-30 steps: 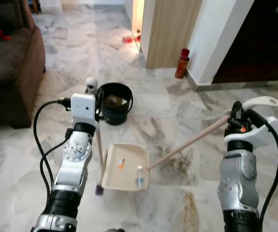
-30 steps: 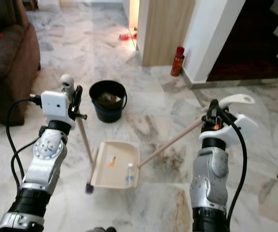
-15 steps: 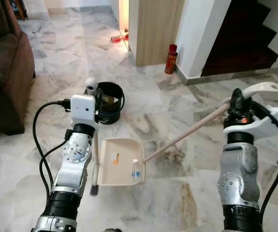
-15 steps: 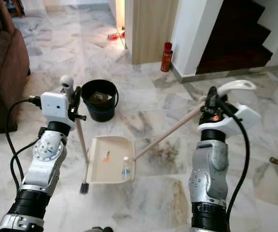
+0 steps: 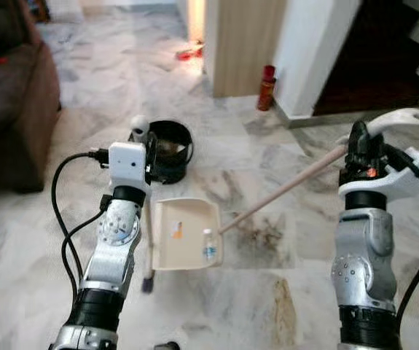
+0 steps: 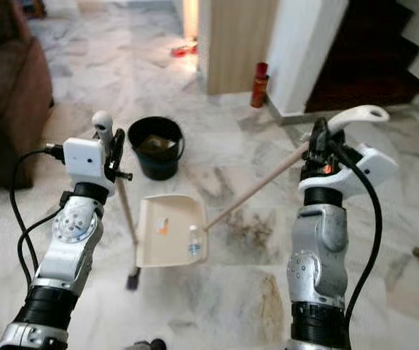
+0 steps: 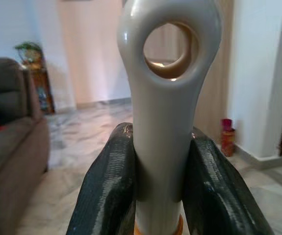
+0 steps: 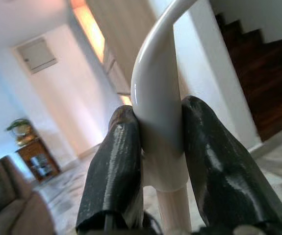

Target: Sweep floor

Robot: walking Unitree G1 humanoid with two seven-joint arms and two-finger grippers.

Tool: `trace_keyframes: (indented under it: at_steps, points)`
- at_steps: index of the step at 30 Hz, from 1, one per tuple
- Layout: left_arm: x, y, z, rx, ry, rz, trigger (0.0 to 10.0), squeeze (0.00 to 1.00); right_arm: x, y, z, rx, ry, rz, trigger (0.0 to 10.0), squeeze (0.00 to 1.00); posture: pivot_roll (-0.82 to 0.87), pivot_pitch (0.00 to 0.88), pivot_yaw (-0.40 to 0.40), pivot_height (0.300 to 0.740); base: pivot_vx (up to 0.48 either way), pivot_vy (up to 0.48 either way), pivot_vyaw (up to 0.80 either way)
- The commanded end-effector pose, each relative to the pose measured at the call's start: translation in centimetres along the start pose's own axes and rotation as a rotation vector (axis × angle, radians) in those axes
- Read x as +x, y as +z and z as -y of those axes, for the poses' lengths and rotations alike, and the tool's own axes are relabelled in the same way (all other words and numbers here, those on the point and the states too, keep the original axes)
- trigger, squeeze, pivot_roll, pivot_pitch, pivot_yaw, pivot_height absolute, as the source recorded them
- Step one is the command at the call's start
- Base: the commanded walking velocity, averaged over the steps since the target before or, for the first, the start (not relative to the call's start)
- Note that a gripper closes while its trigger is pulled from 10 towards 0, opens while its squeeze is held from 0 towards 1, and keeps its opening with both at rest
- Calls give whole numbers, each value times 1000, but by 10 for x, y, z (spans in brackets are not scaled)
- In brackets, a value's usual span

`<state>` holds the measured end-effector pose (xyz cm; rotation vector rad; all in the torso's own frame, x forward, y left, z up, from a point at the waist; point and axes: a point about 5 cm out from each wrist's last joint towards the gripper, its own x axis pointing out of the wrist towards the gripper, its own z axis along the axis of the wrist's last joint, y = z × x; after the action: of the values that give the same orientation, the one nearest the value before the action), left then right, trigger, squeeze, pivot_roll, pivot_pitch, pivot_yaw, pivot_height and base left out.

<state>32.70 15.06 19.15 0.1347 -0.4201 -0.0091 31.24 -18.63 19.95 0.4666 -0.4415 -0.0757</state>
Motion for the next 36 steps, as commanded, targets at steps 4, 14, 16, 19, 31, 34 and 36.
trace_keyframes:
  at_steps: [4,14,16,19,31,34,36]
  points:
    - [5,14,6,-3,-11,63,10000,0,3,16,-6,42,21,71,10000,0,84,86,-61,740,0,0,0]
    - [5,14,4,2,-3,63,10000,0,3,16,-6,43,23,65,10000,0,87,90,-62,740,60,0,0]
    - [5,14,4,3,-2,64,10000,0,3,15,-6,43,24,63,10000,0,86,89,-62,740,0,0,0]
    - [5,14,4,5,2,64,10000,0,3,15,-7,45,26,57,10000,0,84,89,-62,740,109,0,0]
    - [5,15,3,8,10,64,10000,0,2,13,-7,46,30,47,10000,0,85,93,-65,740,282,0,0]
    - [5,15,3,9,13,64,10000,0,2,13,-7,46,31,45,10000,0,85,93,-65,740,314,0,0]
    - [5,15,3,9,14,65,10000,0,2,13,-7,46,31,45,10000,0,85,93,-65,740,321,0,0]
